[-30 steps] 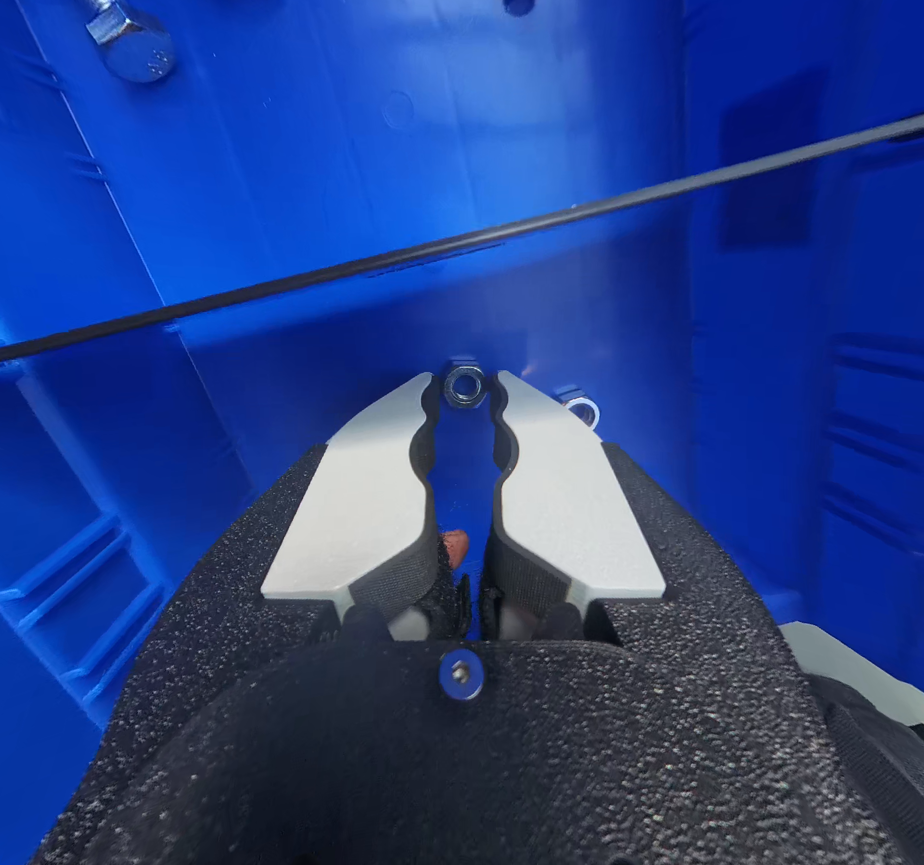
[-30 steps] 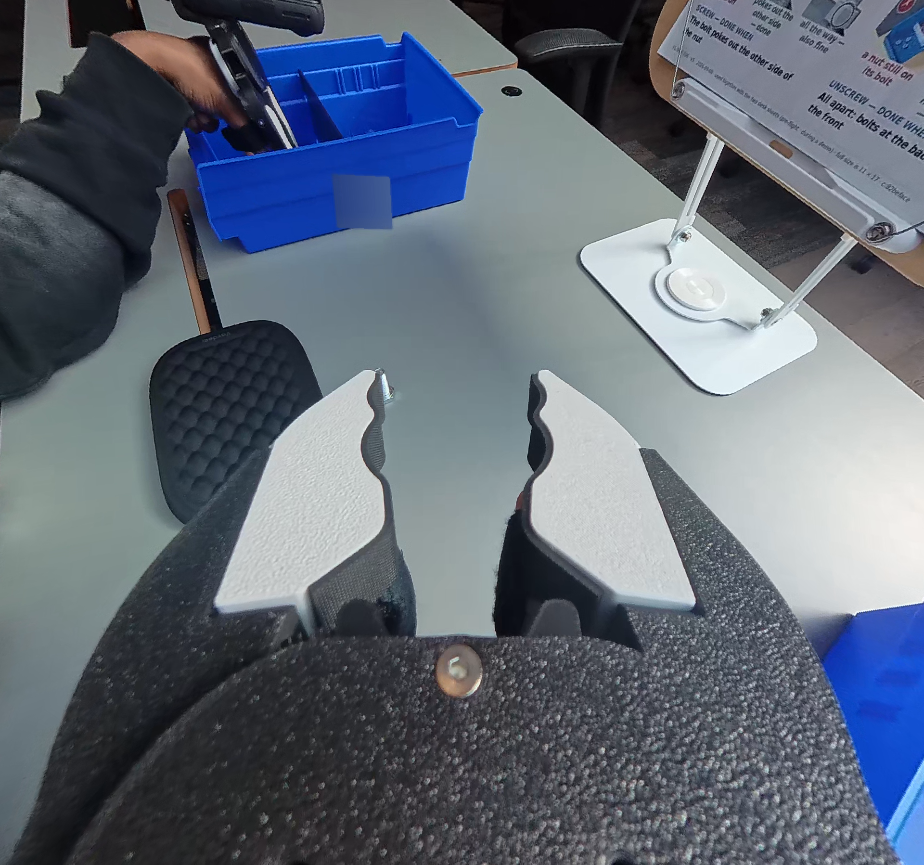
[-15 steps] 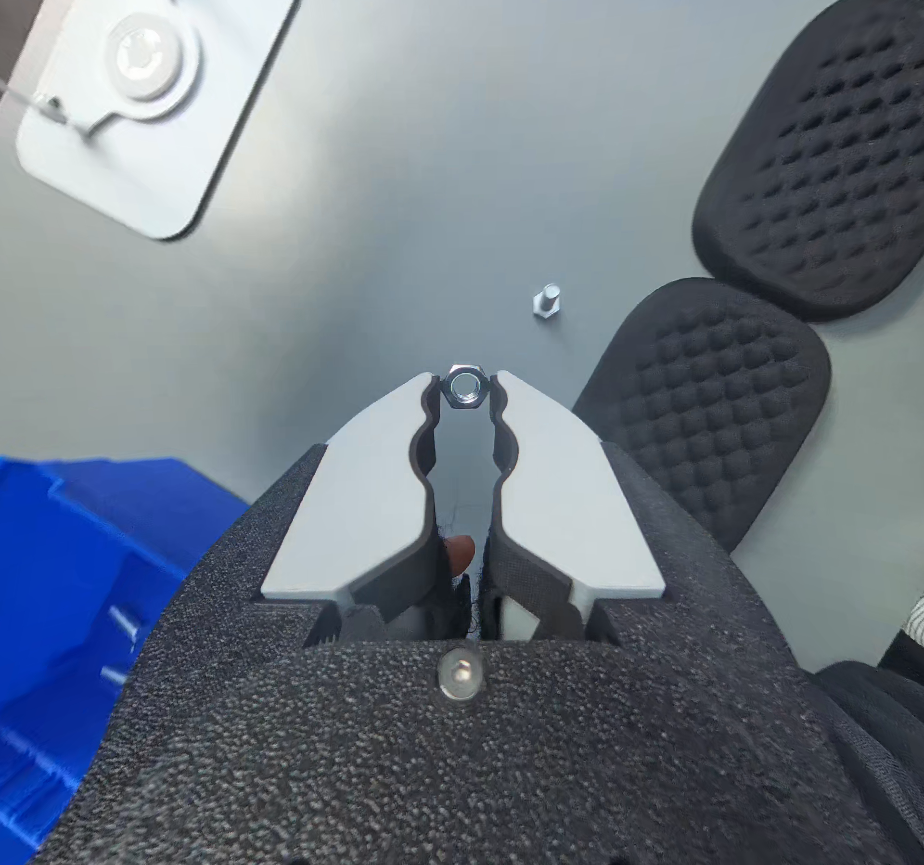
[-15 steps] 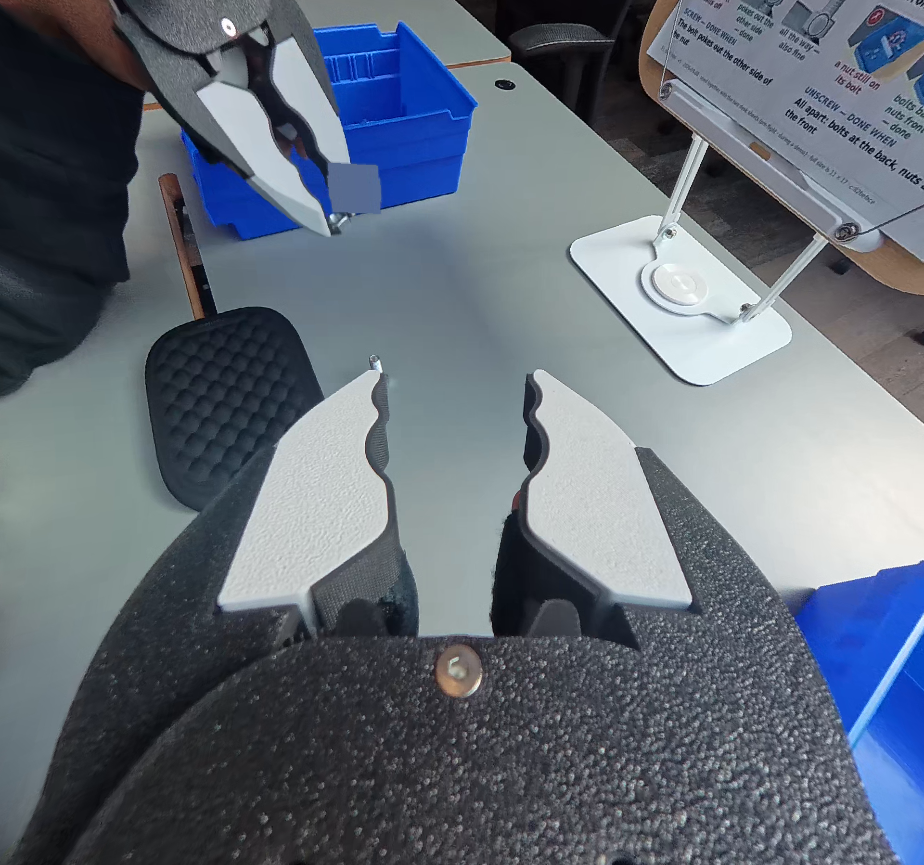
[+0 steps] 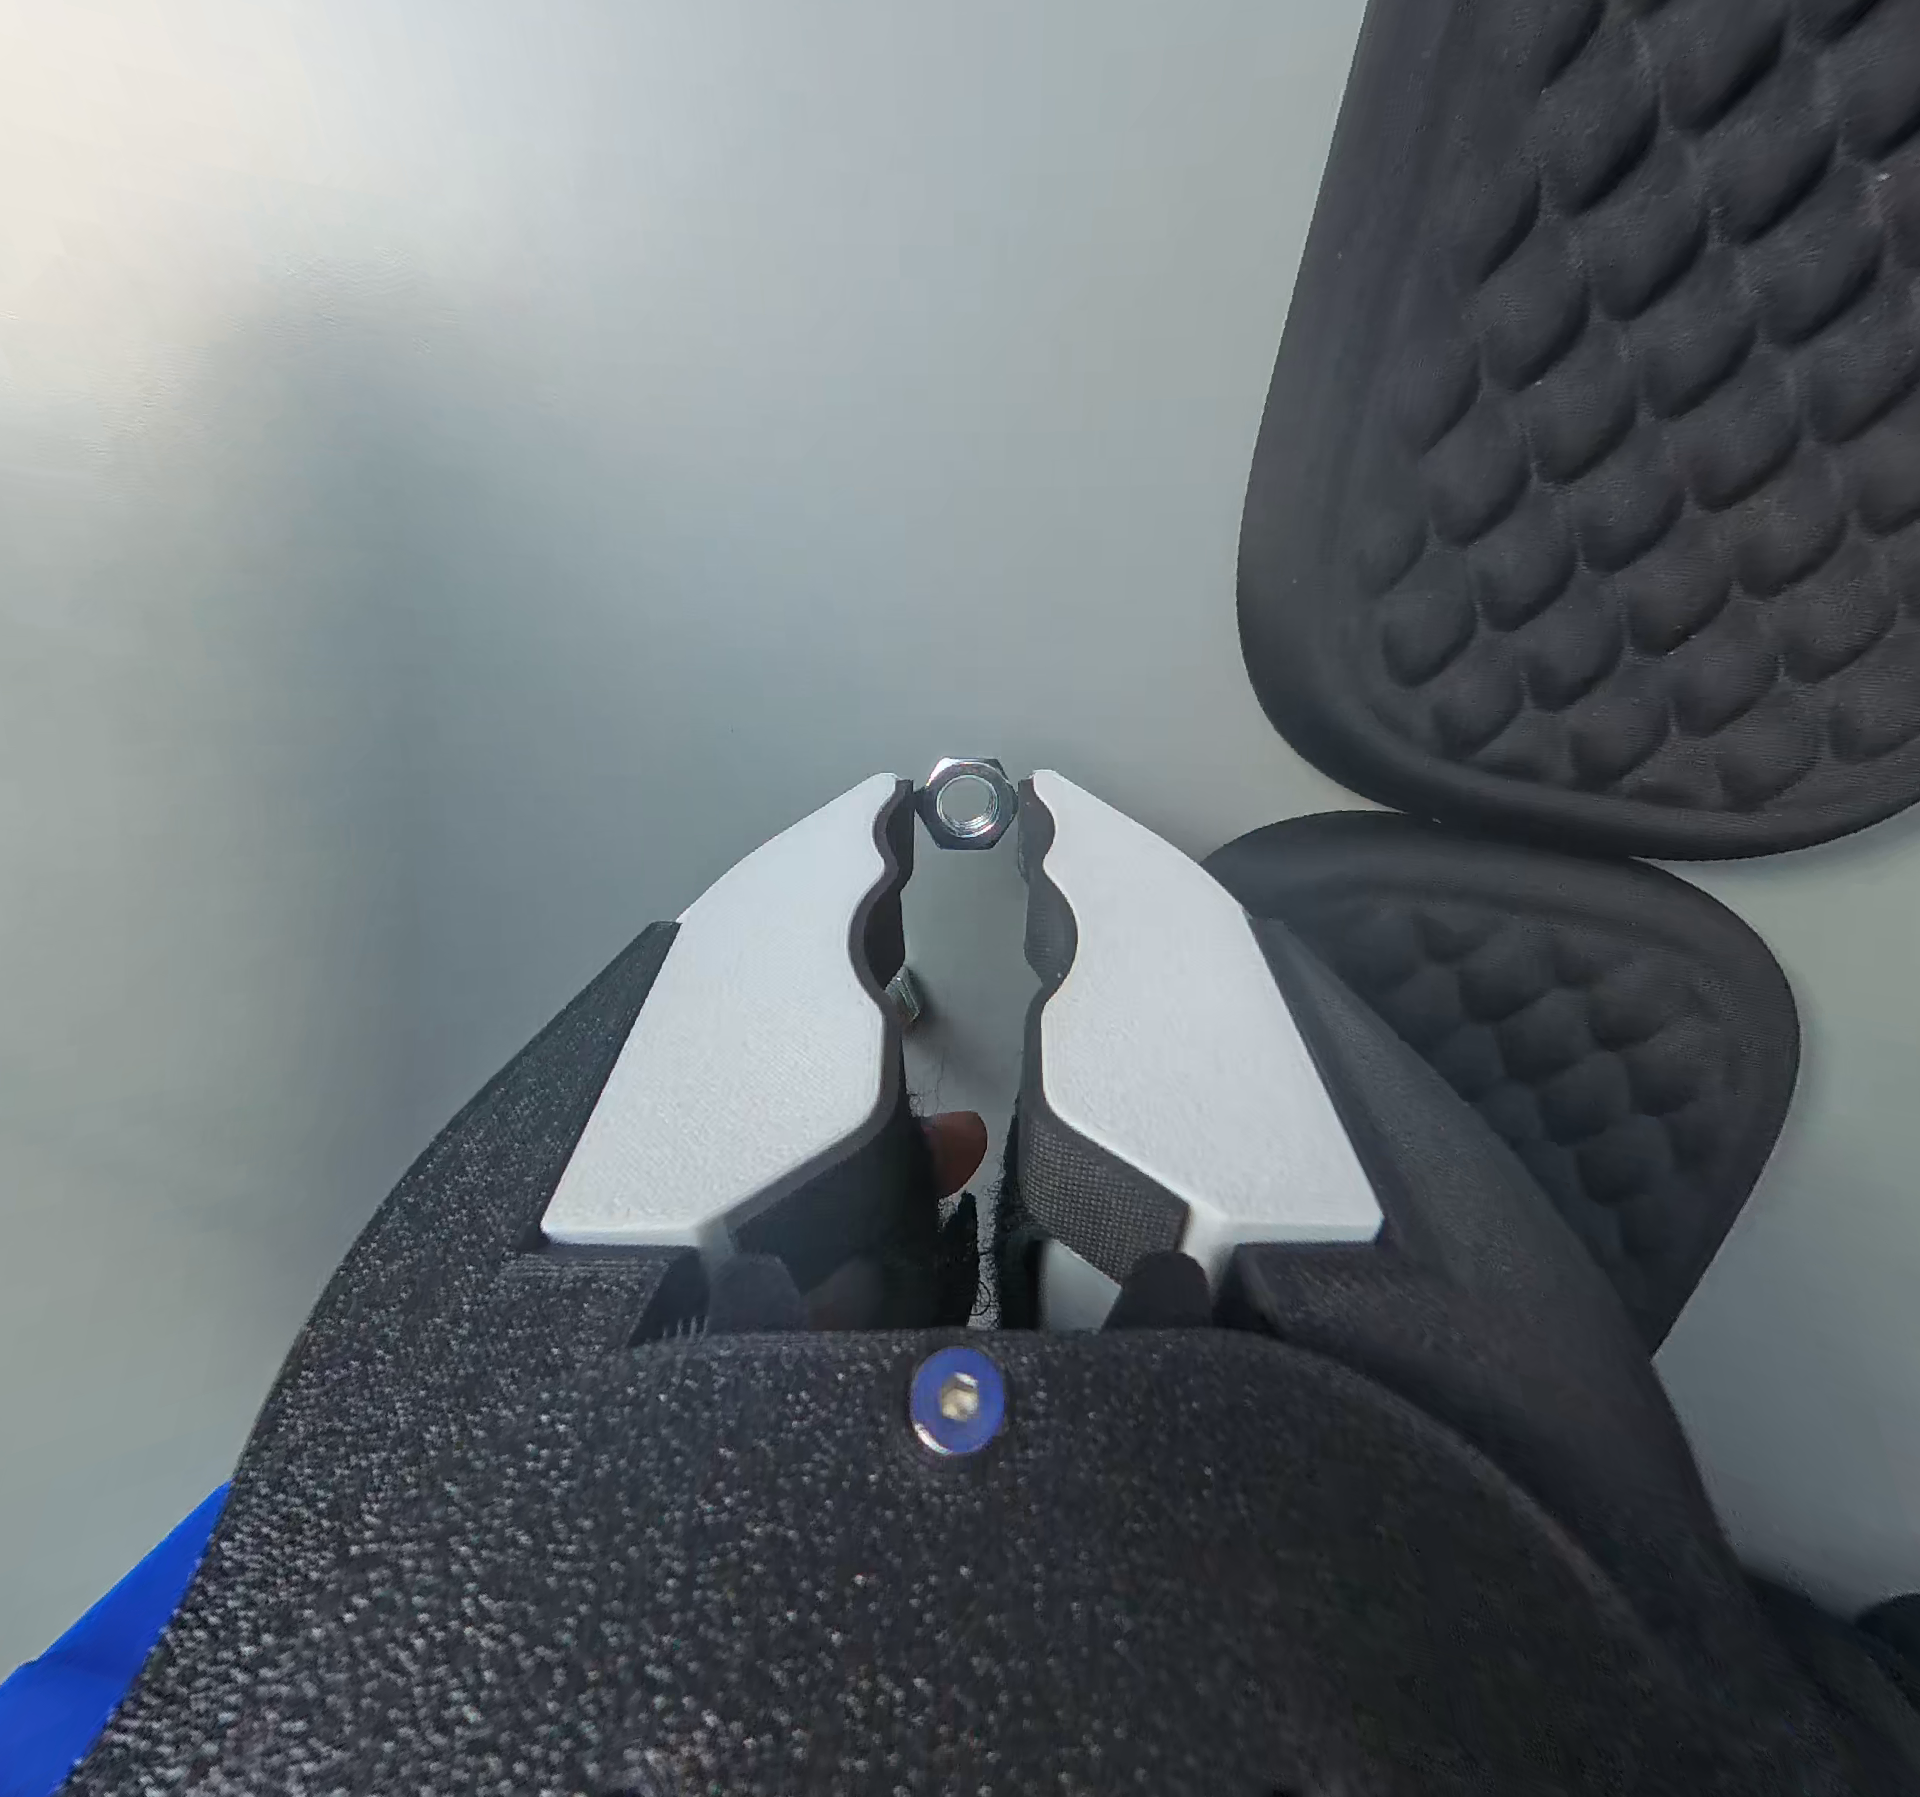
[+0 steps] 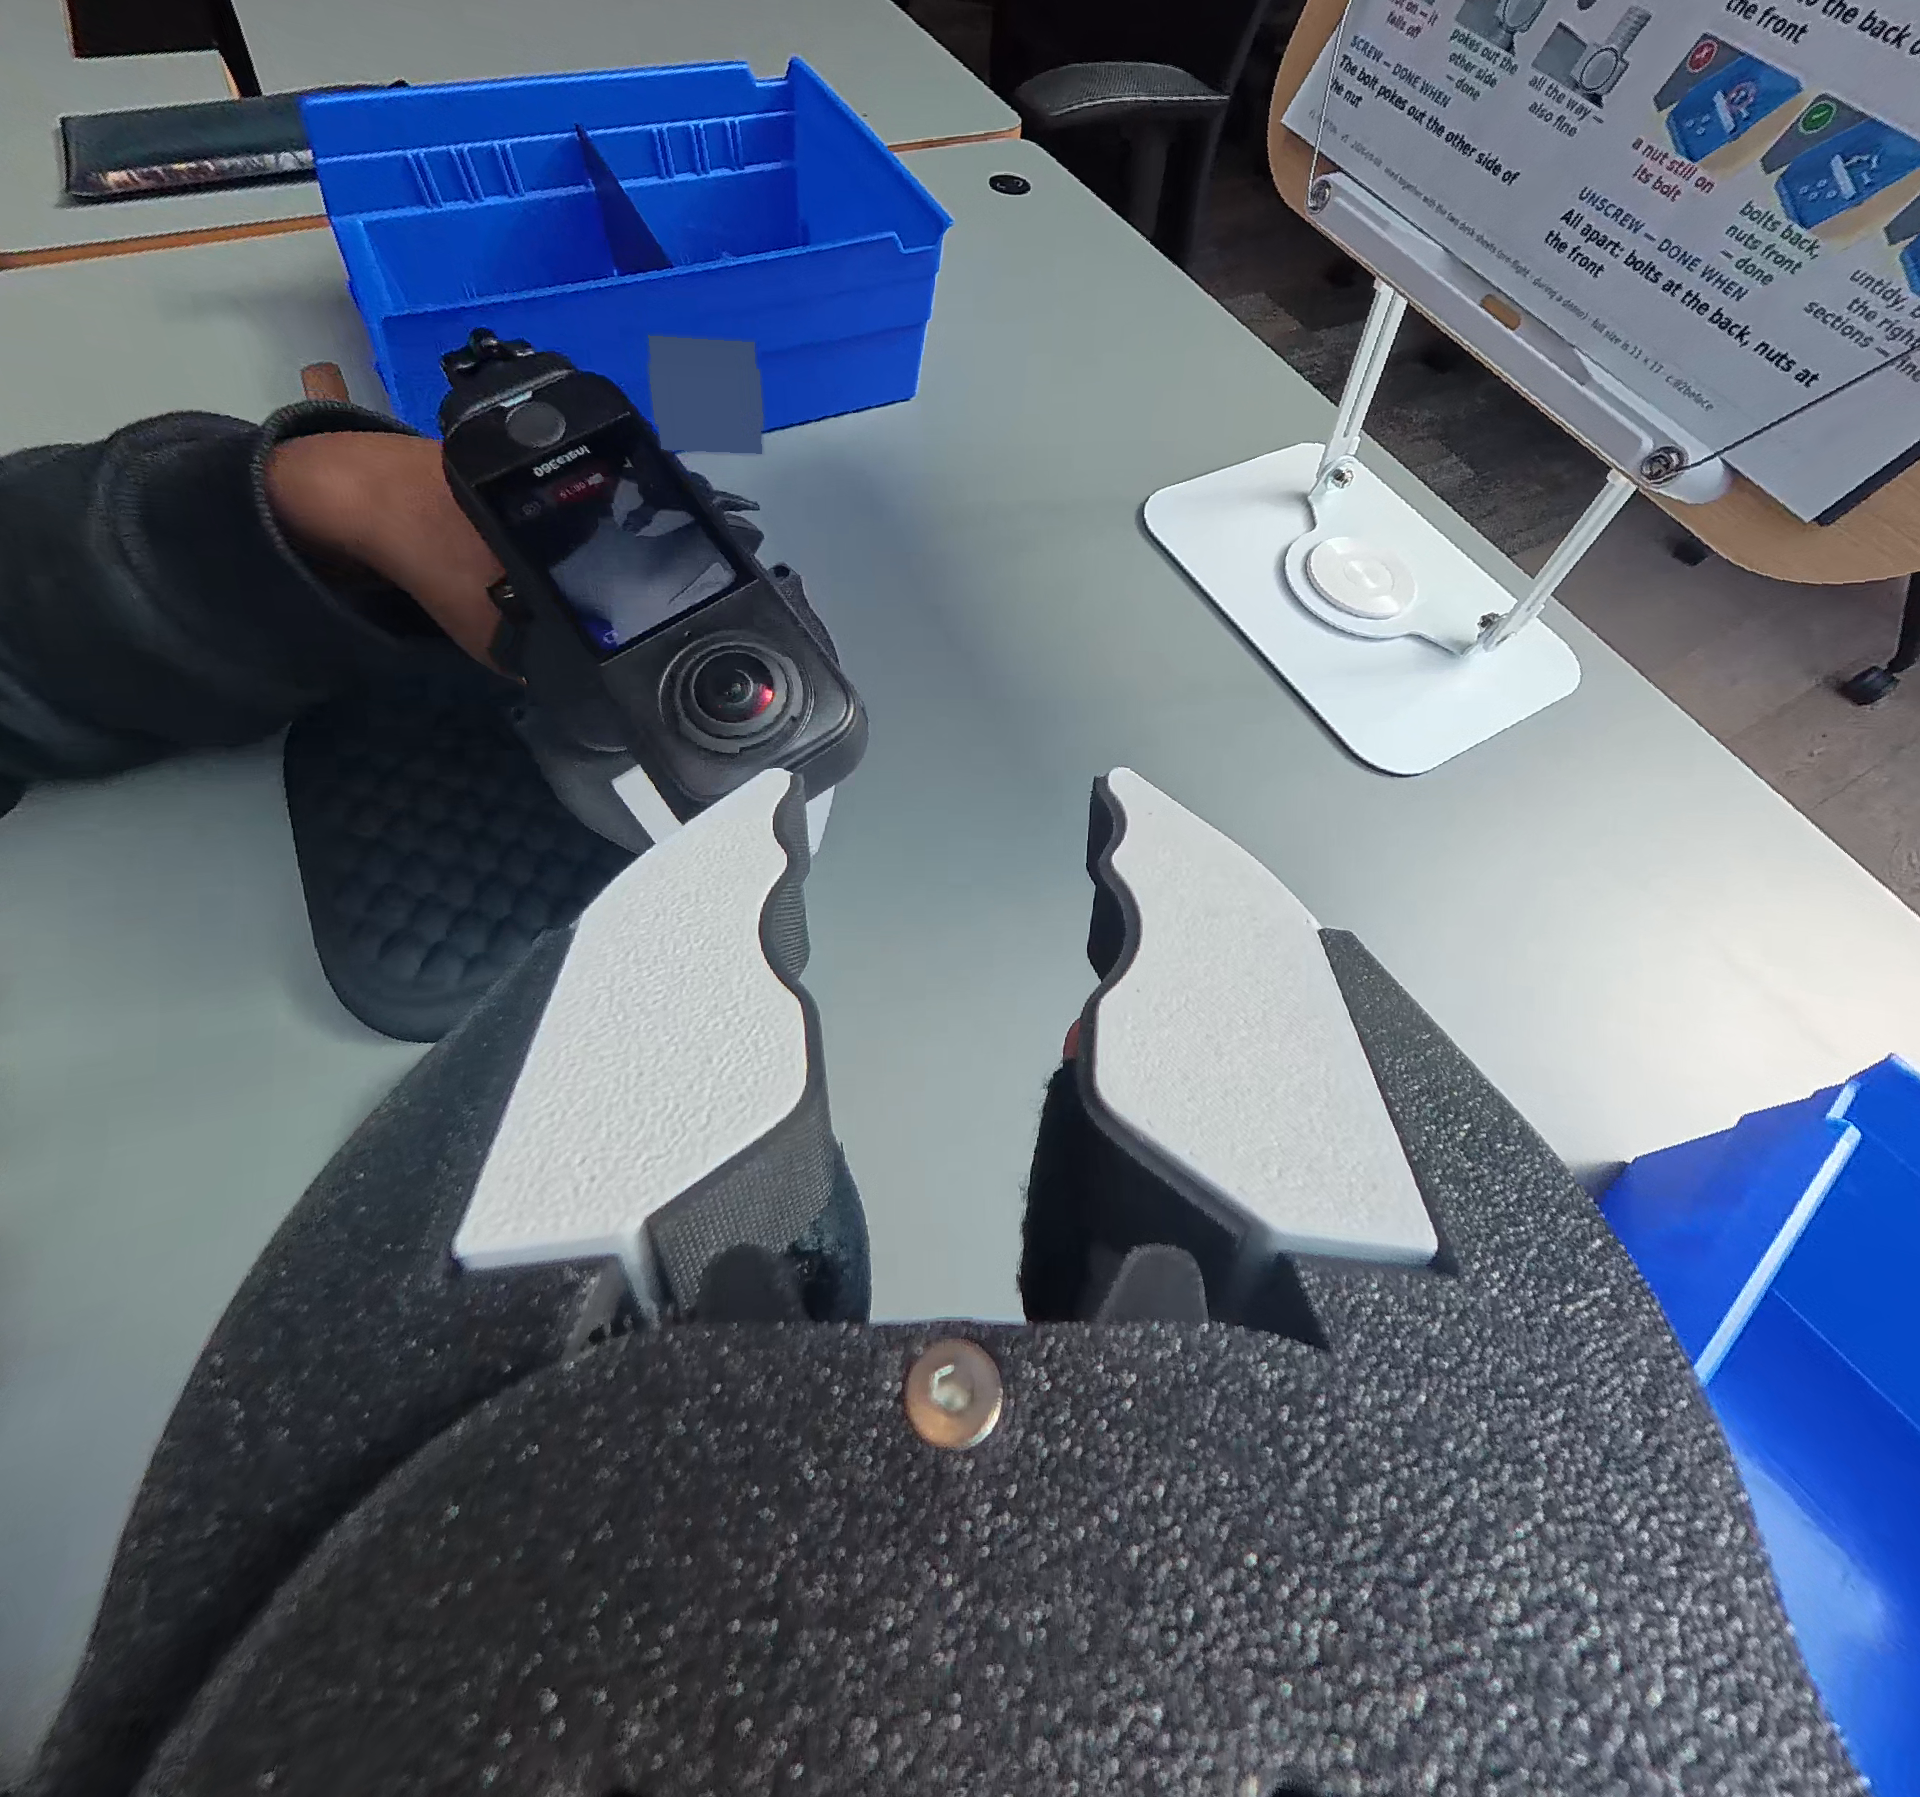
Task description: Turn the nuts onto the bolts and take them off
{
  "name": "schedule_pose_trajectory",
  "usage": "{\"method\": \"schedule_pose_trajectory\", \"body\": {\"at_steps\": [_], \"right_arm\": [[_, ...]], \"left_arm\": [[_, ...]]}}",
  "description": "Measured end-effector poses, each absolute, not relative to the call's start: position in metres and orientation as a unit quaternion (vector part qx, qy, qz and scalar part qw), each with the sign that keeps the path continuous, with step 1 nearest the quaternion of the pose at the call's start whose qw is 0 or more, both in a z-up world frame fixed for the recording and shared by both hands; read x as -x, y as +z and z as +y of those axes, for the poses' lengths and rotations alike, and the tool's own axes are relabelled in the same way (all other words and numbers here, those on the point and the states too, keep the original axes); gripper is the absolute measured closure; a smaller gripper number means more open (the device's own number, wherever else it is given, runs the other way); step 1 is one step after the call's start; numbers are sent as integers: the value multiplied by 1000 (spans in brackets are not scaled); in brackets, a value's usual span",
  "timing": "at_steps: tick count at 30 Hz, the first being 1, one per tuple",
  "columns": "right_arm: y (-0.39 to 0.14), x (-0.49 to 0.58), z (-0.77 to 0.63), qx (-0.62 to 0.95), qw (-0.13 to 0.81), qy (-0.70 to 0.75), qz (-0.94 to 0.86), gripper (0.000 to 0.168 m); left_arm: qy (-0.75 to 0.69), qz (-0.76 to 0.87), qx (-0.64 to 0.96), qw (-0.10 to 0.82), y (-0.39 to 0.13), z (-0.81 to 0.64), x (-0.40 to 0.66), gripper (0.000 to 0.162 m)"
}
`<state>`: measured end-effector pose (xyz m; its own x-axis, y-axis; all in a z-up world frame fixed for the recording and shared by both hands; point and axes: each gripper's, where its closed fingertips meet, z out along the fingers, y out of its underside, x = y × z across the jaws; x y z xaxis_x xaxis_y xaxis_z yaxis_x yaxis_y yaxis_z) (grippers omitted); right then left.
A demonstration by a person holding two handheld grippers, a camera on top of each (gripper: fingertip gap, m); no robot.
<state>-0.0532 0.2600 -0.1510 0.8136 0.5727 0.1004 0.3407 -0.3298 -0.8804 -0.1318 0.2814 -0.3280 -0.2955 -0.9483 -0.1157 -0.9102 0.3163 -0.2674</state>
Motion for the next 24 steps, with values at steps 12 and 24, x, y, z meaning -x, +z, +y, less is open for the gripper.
{"method": "schedule_pose_trajectory", "body": {"at_steps": [12, 24], "right_arm": [[-155, 49, 258, 814, 495, 111, -283, 116], [-201, 112, 267, 802, 418, 149, -400, 123]], "left_arm": [[-84, 808, 576, 95, -343, 275, 130, 136], [-380, 711, 538, 245, -206, 314, 175, 96]]}}
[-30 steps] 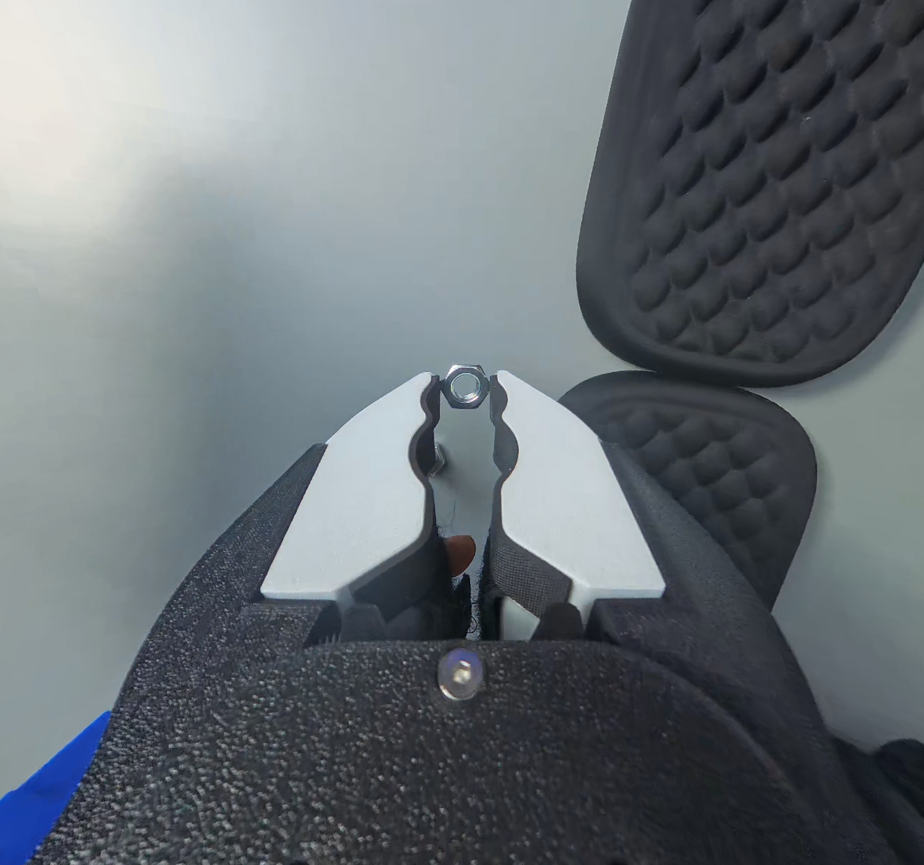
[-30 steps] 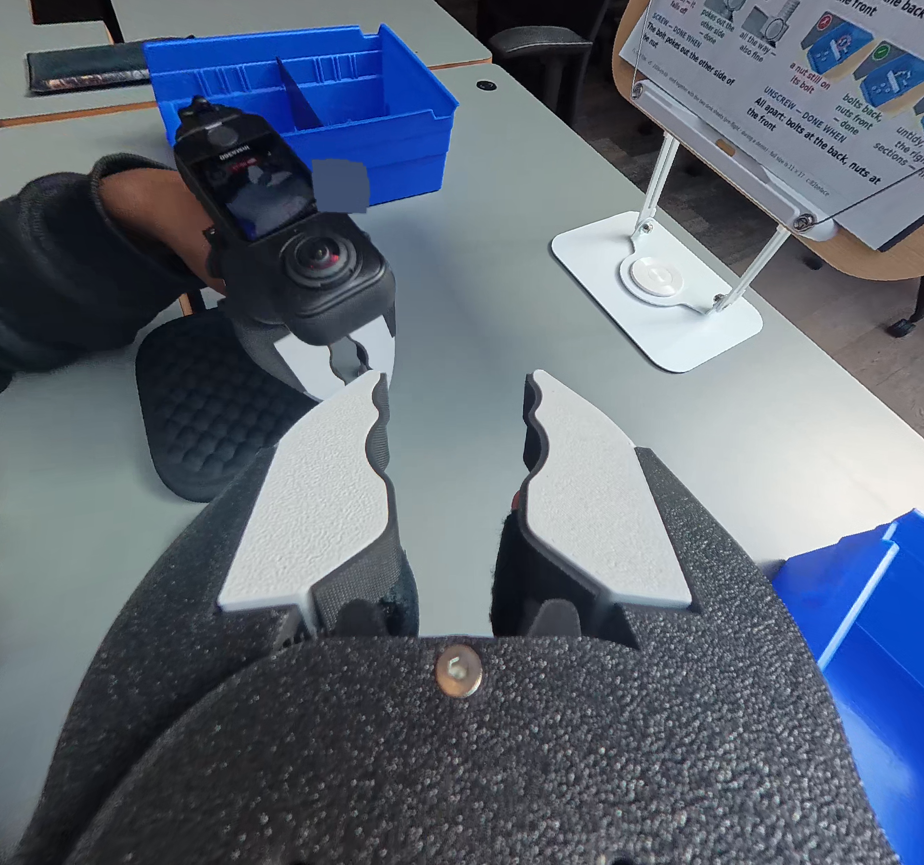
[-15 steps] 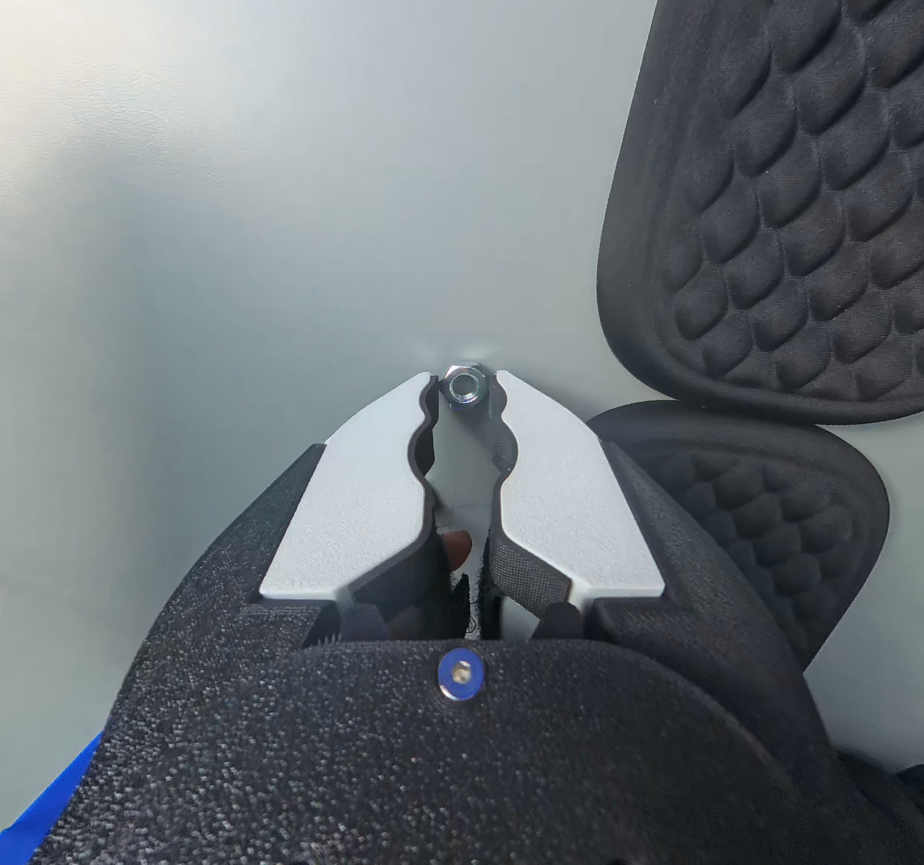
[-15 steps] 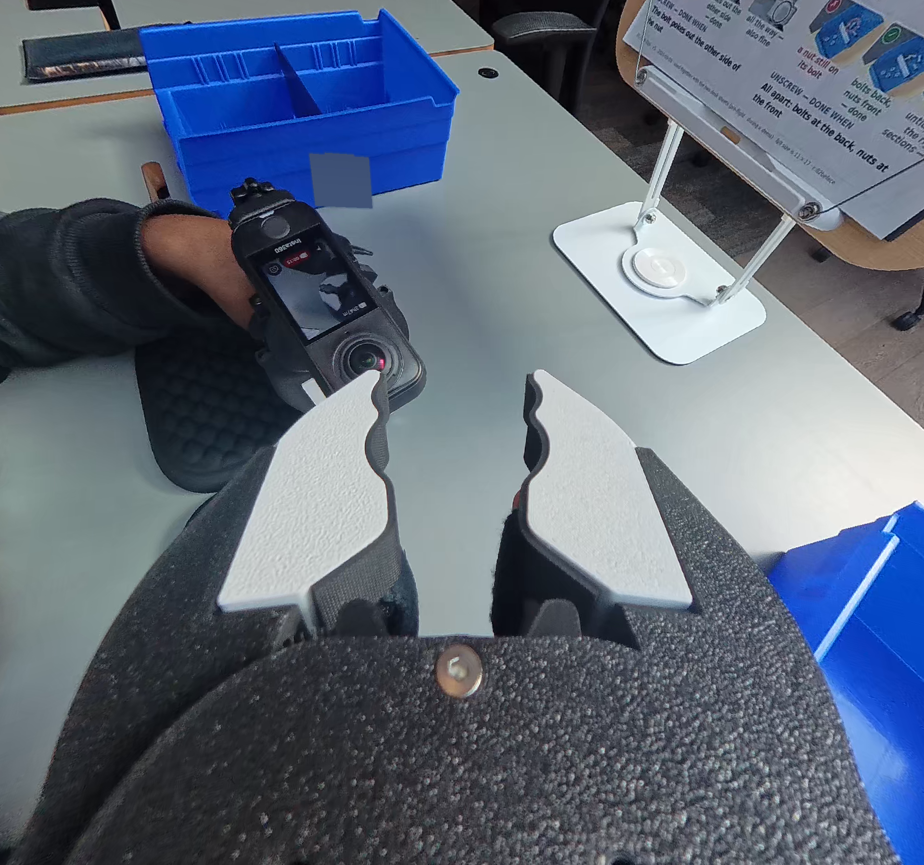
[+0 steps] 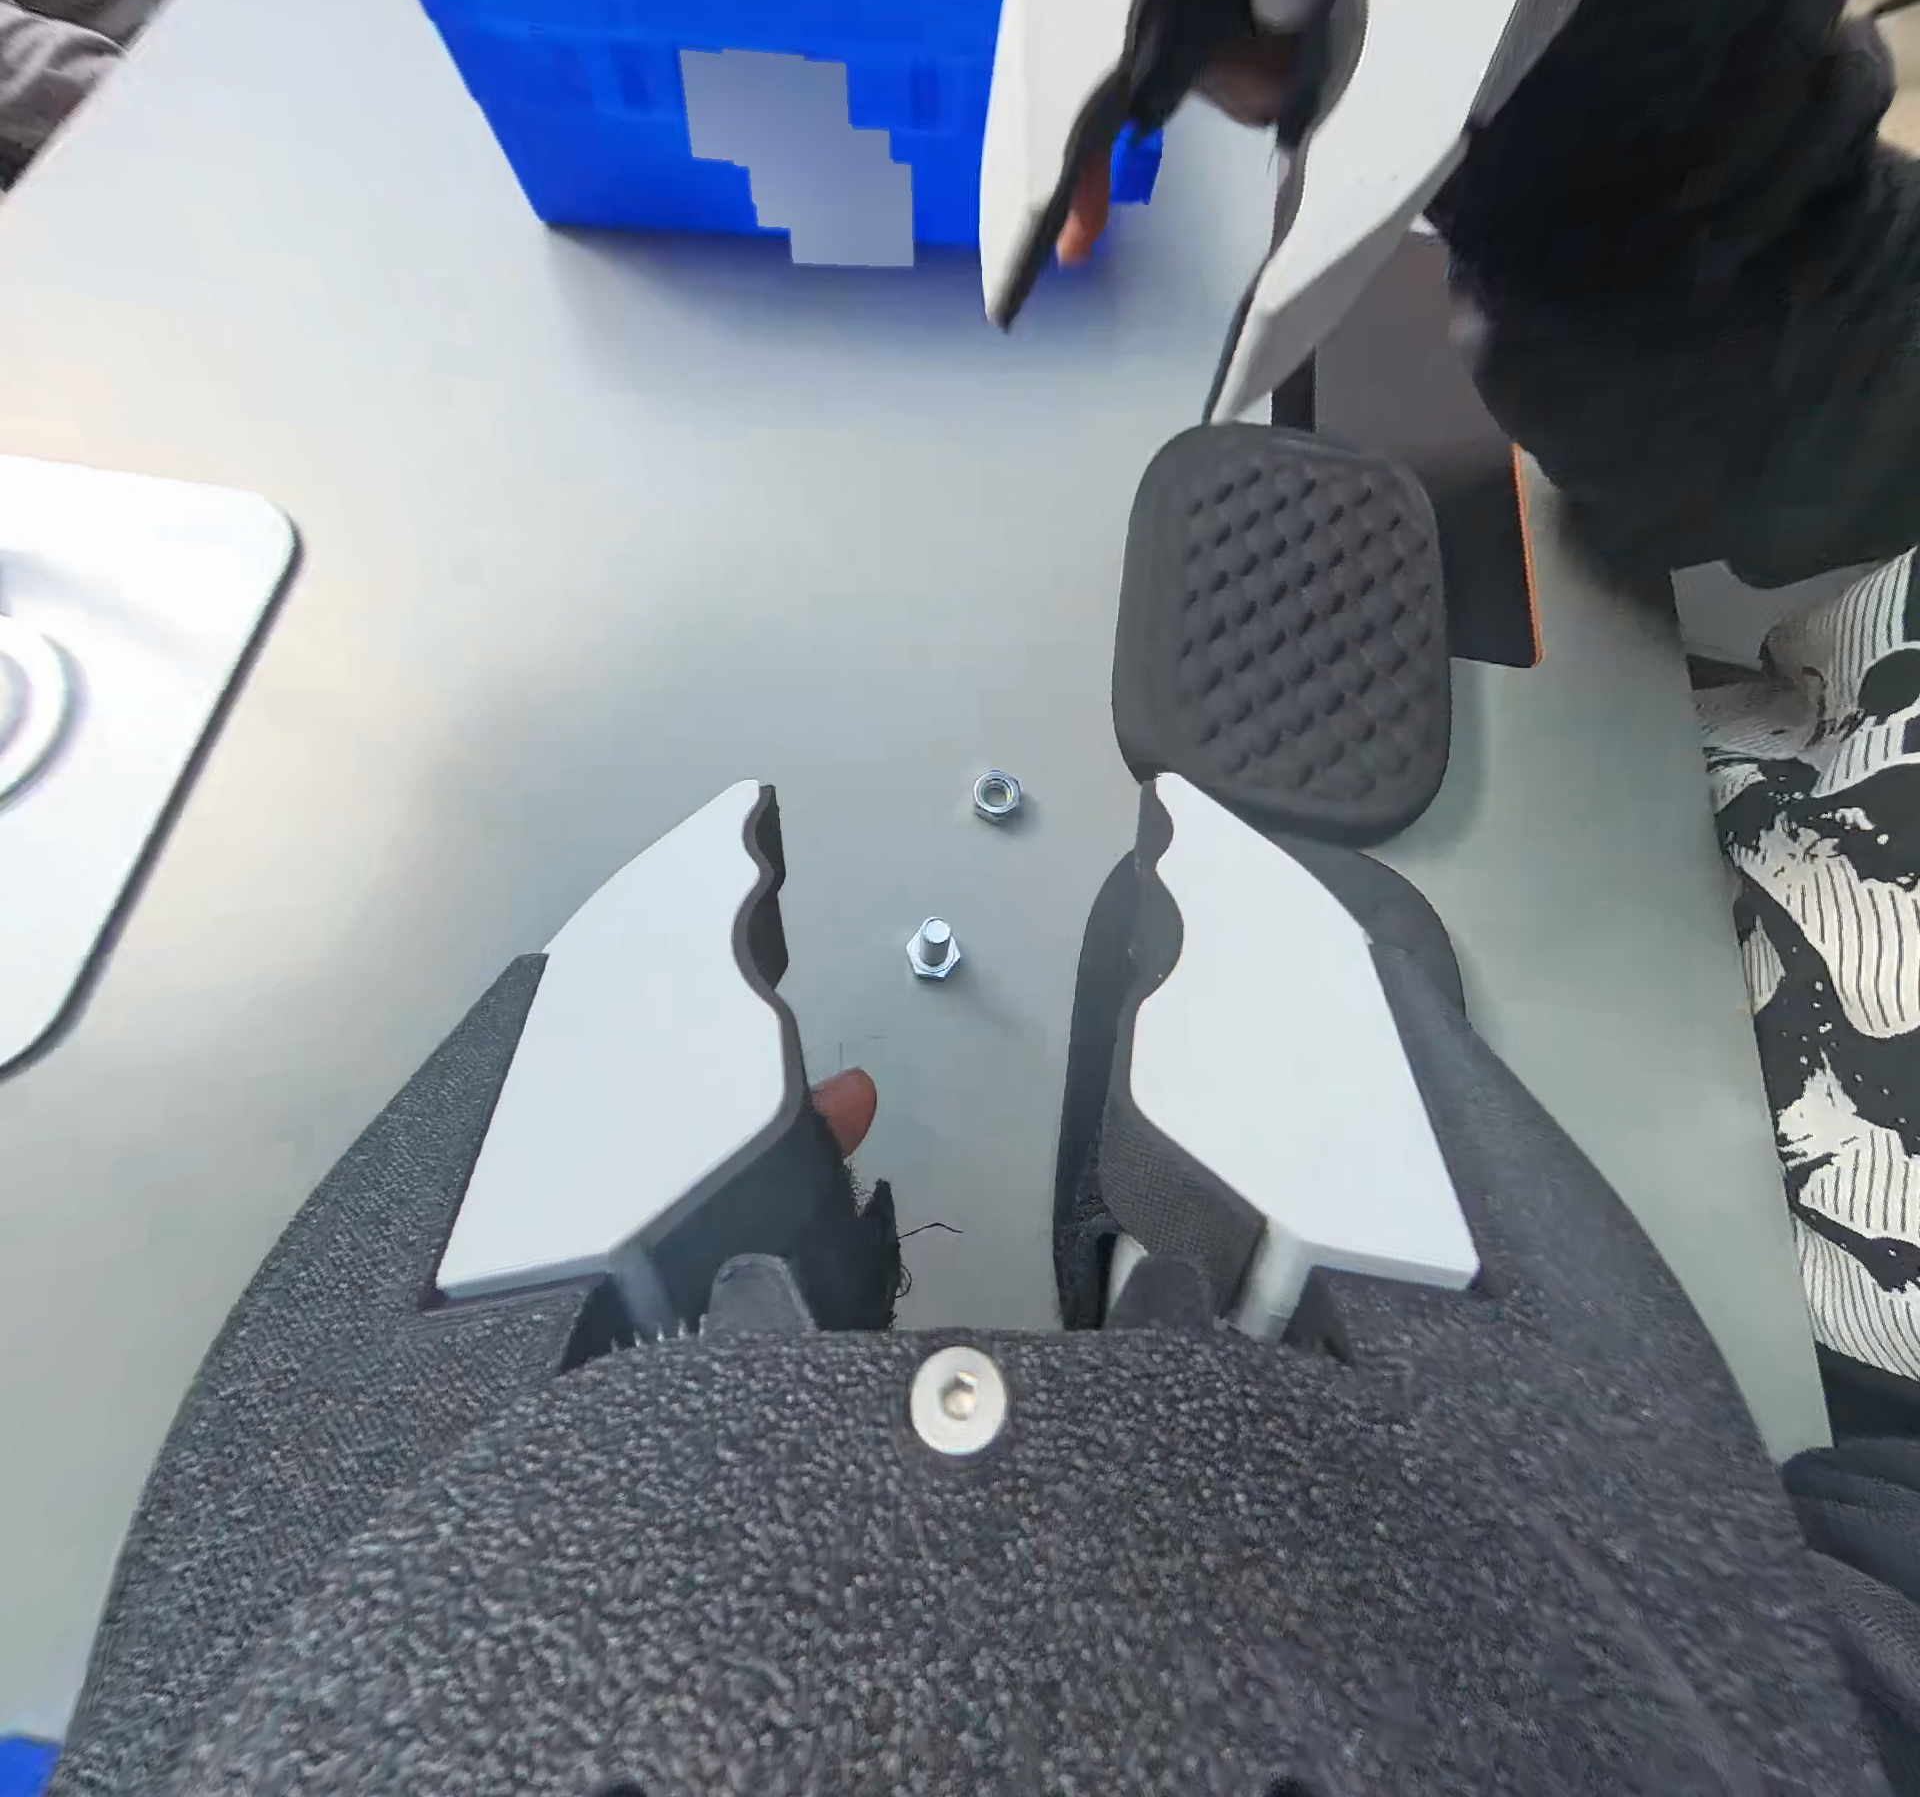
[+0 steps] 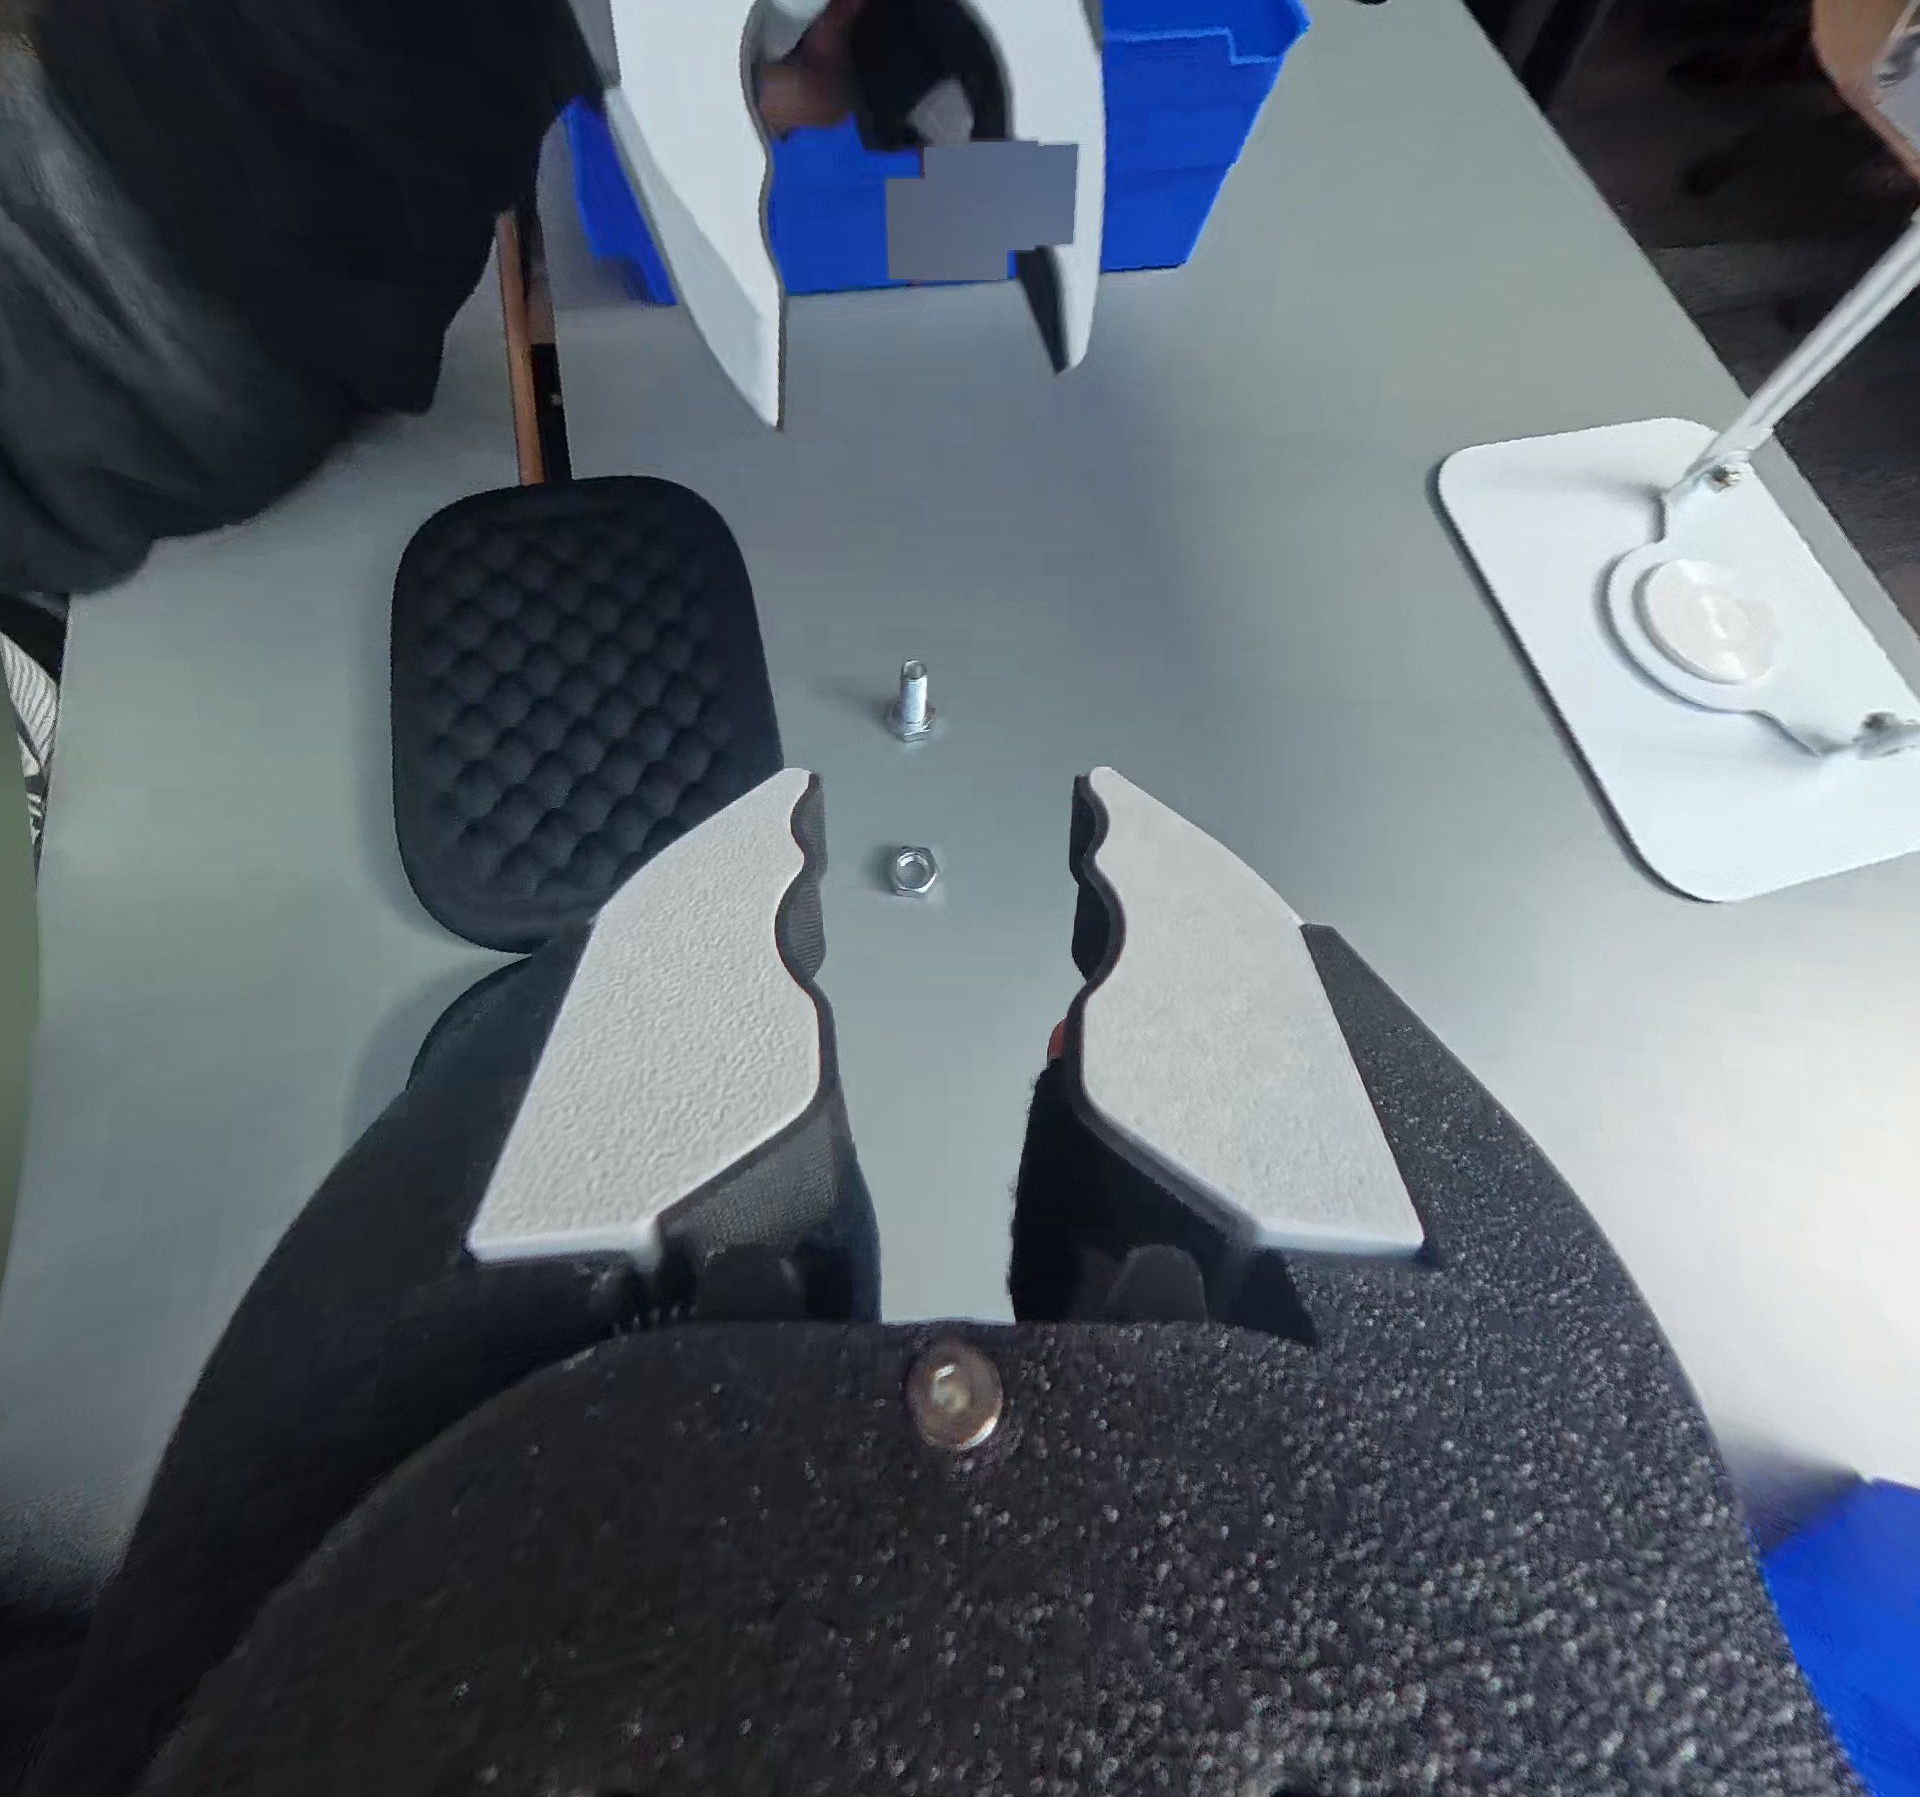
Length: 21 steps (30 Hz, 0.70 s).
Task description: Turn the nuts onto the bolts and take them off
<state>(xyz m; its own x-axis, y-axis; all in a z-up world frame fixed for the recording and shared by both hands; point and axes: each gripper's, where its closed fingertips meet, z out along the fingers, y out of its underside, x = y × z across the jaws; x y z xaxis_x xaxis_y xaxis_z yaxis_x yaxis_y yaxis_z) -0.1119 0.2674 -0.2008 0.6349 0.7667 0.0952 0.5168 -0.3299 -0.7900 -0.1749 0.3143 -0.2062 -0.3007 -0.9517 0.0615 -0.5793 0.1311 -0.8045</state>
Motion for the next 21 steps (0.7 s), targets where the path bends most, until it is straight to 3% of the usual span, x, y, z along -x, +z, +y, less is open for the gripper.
{"method": "schedule_pose_trajectory", "body": {"at_steps": [9, 14, 16, 21], "right_arm": [[-307, 178, 307, 816, 305, 142, -470, 124], [-315, 184, 322, 819, 319, 147, -454, 137], [-318, 184, 323, 817, 316, 142, -461, 157], [-293, 173, 326, 812, 346, 139, -449, 159]], "left_arm": [[-386, 674, 540, 323, -178, 349, 236, 88], [-396, 668, 534, 334, -174, 354, 240, 89], [-394, 674, 528, 335, -175, 354, 239, 89], [-409, 680, 485, 367, -170, 351, 224, 90]]}}
